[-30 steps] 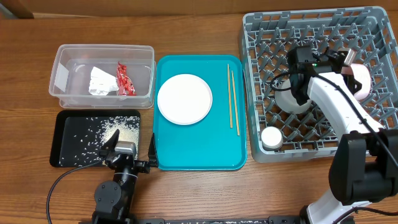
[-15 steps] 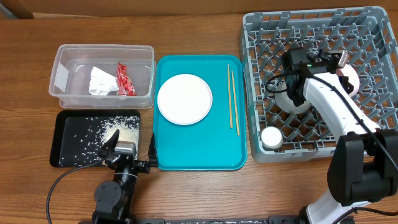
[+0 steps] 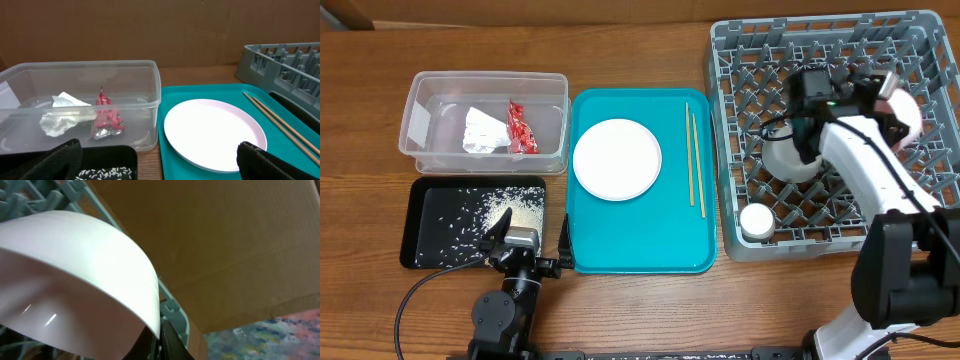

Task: Sort waste into correct bins and load items into the dishwasher
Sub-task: 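Lower the small plate into the rack and release it, then reach the right gripper to the large white plate and grasp its edge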

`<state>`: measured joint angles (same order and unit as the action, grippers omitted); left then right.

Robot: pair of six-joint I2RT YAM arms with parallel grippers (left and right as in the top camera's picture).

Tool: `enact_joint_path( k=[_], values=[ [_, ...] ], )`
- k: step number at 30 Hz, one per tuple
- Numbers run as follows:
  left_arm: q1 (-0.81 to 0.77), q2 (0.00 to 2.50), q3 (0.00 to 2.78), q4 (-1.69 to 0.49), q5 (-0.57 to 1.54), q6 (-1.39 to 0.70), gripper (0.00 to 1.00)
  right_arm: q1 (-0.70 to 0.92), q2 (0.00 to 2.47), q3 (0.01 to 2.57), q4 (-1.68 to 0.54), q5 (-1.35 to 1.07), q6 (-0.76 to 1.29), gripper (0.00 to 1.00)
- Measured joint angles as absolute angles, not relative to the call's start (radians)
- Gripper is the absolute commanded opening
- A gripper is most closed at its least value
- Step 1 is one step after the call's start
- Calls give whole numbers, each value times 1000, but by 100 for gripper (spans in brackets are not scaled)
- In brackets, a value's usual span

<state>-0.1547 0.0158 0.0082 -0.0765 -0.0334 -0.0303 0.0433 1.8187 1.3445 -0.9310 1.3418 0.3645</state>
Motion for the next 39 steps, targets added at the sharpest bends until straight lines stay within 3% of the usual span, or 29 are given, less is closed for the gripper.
enact_joint_path(
  k=[13,16,20,26,31,39],
  values=[
    [-155,16,8,-76,-33,-30,100,22,1819,1316,-936,1246,310,5],
    [-155,16,8,-76,-33,-30,100,47,1819,1308,-944,1232,312,15],
    [-155,16,8,-76,-33,-30,100,93,1819,1303,-987,1211,322,46],
    [-155,16,8,-77,-33,-30,100,167,1810,1336,-1121,1149,389,52],
    [-155,16,8,-76,-33,-31,100,250,1713,1481,-1218,898,421,51],
    [-155,16,8,-77,-33,-30,100,477,1584,1557,-1136,223,399,50]
  ],
)
